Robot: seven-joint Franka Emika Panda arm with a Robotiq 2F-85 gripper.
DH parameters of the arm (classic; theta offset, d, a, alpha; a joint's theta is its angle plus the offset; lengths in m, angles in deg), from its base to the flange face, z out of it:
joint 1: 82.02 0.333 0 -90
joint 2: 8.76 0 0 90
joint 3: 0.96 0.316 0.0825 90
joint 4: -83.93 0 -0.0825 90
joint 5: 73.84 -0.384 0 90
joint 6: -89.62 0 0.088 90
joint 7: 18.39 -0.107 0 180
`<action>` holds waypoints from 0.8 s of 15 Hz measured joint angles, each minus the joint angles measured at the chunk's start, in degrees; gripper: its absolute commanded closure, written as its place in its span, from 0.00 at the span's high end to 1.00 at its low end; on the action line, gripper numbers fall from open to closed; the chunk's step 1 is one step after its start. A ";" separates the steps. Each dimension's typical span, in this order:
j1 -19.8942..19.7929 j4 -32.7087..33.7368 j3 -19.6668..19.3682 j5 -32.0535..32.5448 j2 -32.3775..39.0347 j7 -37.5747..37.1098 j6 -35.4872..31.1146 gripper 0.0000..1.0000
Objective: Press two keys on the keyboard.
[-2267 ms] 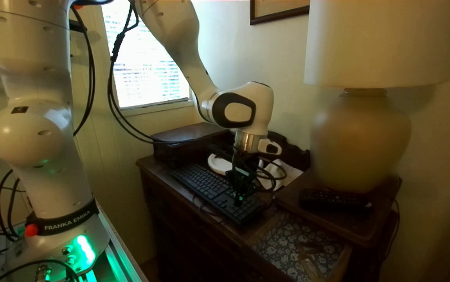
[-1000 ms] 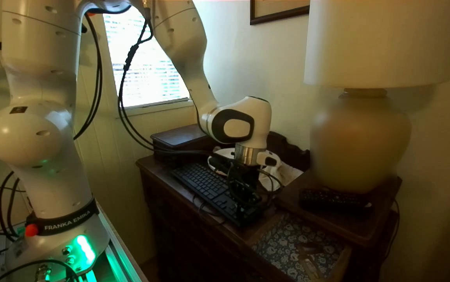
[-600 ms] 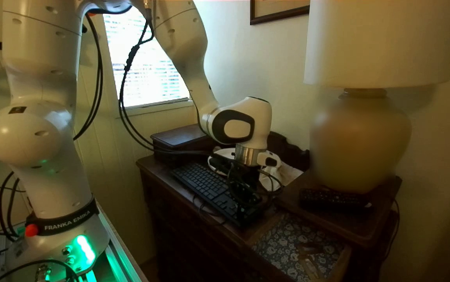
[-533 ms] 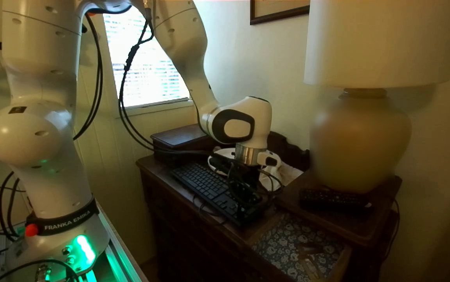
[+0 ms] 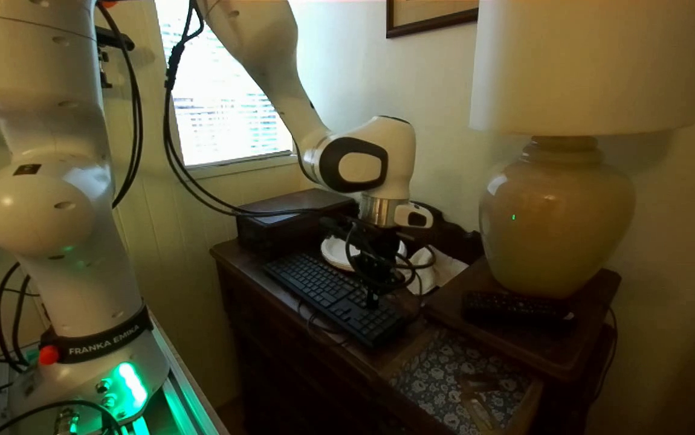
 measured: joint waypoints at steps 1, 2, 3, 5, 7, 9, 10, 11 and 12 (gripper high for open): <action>0.06 -0.46 0.05 0.00 -1.63 0.02 0.87 0.00; 0.11 -0.94 0.09 0.01 -3.26 0.02 1.66 0.00; 0.13 -1.33 0.10 0.03 -4.70 0.02 2.46 0.00; 0.12 -1.76 0.10 0.05 -6.69 0.02 3.76 0.00; 0.12 -2.24 0.10 0.42 -7.76 0.02 4.04 0.00; 0.14 -2.72 0.10 1.41 -8.83 -0.09 4.03 0.00; 0.14 -2.83 0.11 1.93 -9.31 -0.15 4.03 0.00; 0.13 -2.93 0.10 2.34 -9.71 -0.15 4.03 0.00; 0.10 -3.01 0.09 2.75 -9.86 -0.15 4.03 0.00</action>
